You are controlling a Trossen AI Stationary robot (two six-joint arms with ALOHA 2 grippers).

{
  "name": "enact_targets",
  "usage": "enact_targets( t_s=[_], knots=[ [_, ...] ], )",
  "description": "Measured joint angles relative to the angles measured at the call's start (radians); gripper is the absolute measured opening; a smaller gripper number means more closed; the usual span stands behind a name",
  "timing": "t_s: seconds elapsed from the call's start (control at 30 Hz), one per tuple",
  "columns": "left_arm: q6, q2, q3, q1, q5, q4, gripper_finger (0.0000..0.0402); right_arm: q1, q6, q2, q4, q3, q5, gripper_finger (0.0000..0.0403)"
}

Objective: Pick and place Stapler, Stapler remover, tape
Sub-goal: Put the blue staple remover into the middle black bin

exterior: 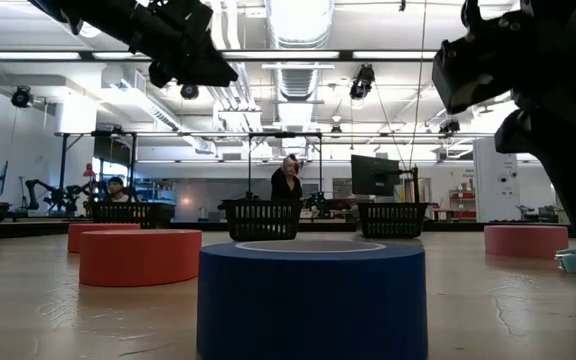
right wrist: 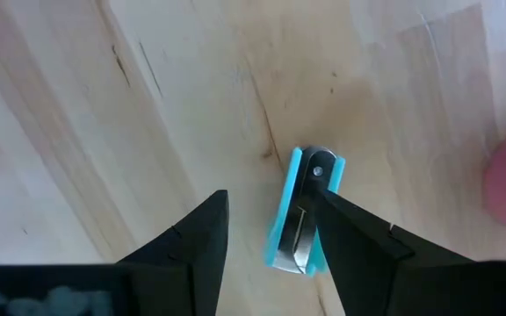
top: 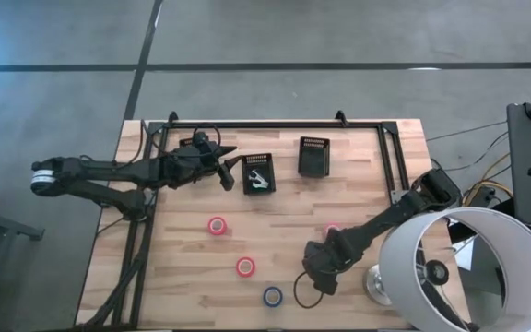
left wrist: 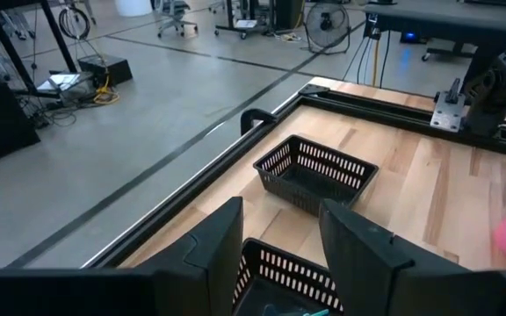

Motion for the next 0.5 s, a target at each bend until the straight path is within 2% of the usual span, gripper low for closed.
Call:
enact_targets(
  t_s=[0.2, 0.5],
  knots=[
    [0.0, 0.0, 0.0, 0.0, 0.0, 0.0, 0.0156, 0.0, 0.042, 0.0, -0.004, -0.016, 0.0, 0.0169],
    [0.0, 0.0, 0.0, 0.0, 0.0, 0.0, 0.0156, 0.0, -0.003, -0.001, -0.004, -0.019, 0.042, 0.0169]
  ],
)
